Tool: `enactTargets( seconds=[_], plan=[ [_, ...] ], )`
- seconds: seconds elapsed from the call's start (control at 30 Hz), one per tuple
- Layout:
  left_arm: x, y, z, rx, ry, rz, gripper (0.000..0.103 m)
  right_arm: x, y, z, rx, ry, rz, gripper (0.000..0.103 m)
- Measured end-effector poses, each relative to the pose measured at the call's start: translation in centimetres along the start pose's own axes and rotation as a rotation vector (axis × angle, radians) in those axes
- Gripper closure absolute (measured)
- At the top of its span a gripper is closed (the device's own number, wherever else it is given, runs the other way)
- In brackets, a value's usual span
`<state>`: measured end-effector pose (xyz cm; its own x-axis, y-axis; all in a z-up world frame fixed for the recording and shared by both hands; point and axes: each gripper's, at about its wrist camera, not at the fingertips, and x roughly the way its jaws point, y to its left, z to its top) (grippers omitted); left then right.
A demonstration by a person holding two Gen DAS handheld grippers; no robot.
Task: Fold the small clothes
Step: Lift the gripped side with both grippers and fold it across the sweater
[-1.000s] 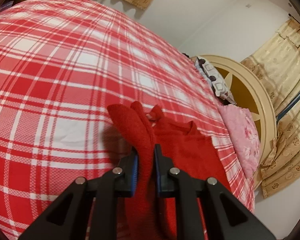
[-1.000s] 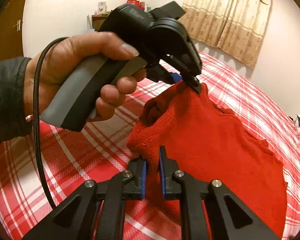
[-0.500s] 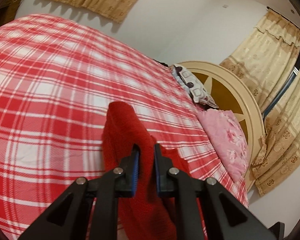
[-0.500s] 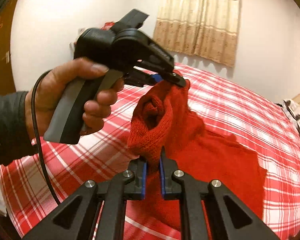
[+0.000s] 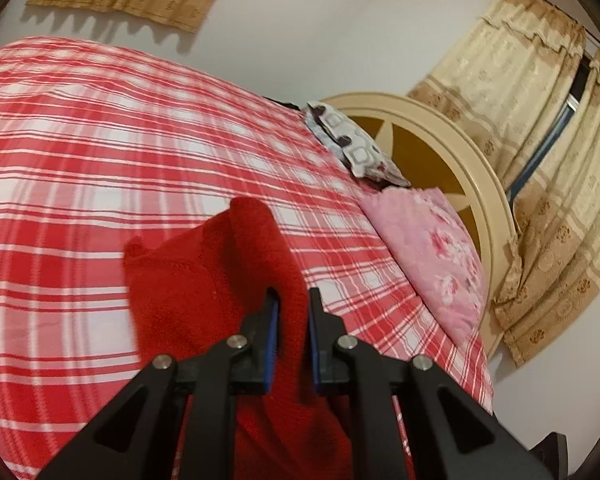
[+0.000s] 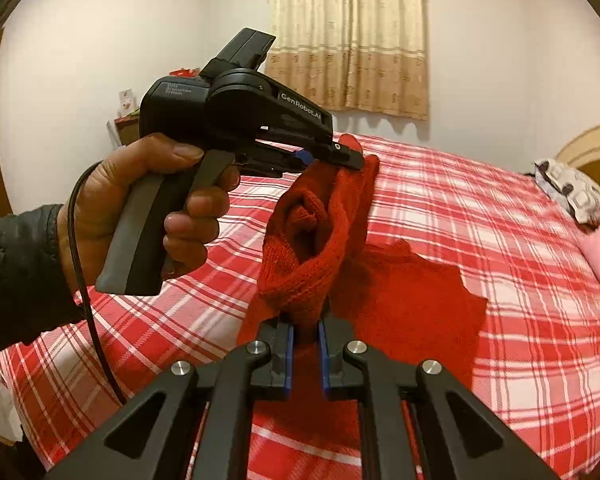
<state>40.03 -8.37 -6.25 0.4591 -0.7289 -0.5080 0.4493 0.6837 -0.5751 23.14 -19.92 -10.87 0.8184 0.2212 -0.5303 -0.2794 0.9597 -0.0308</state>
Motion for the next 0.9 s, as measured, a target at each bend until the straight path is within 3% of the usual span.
enactTargets(
  seconds=[0.43,0.63,0.87,0.9],
  plan=[
    [7.5,-4.2,-2.7,0.072,0.143,-0.034,0.090,-2.9,-6.0,-3.0,0.170,0.070,-0.018,0.094],
    [9.7,-6.0,-3.7,0.127,0.187,-0.009,0.090,-3.2,-8.1,-5.1,0.251,0.105,-0.004,0.094],
    [9.3,-8.0,-5.2,0.258,0.190,0.055,0.089,-2.7,-9.9,-7.7,0.316,0.164,0.001,0.094],
    [8.6,-8.2,-5.4,0.288,0.178,0.071,0.084,-2.9,-10.0,-8.0,0.317,0.169,0.000,0.094]
  ],
)
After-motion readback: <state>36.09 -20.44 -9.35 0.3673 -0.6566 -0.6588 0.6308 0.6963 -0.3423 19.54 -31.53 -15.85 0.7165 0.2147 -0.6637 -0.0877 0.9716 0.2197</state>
